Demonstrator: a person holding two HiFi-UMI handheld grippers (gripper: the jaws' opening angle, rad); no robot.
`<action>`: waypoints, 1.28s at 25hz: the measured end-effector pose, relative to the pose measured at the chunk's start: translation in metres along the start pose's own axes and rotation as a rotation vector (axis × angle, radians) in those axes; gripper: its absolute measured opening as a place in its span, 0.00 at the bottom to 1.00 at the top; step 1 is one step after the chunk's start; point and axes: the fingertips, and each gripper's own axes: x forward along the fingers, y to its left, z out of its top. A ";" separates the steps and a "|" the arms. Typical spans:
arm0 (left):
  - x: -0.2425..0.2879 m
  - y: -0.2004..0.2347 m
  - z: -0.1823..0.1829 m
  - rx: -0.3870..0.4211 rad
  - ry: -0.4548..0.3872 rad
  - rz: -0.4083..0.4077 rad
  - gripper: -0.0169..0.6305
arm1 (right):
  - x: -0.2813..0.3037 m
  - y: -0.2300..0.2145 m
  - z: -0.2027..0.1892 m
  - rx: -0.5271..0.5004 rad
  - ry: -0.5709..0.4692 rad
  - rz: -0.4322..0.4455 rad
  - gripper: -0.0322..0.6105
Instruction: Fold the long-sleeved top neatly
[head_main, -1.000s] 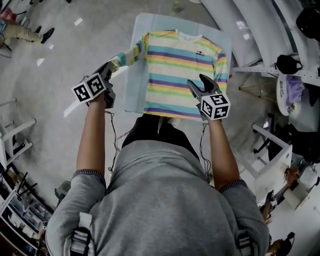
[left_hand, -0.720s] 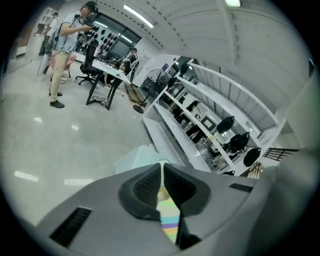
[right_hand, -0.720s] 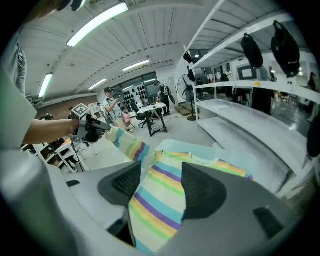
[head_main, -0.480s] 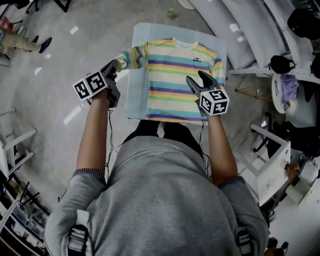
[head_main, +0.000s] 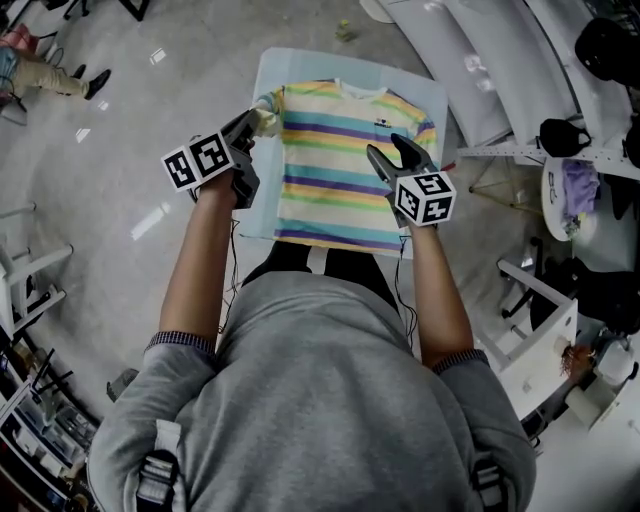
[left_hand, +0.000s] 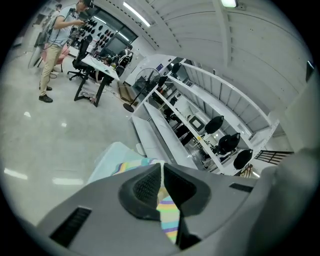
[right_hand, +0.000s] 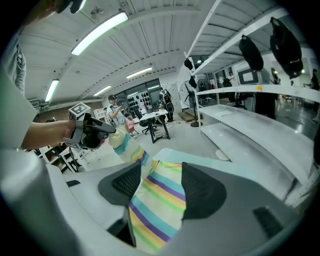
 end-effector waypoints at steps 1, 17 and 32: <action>0.005 -0.008 -0.002 -0.002 -0.005 -0.002 0.07 | -0.003 -0.005 0.000 0.002 -0.001 0.006 0.47; 0.137 -0.098 -0.098 0.003 0.073 -0.043 0.07 | -0.053 -0.107 -0.049 0.056 0.039 0.003 0.47; 0.247 -0.073 -0.203 -0.021 0.184 -0.008 0.07 | -0.066 -0.178 -0.126 0.152 0.100 -0.032 0.47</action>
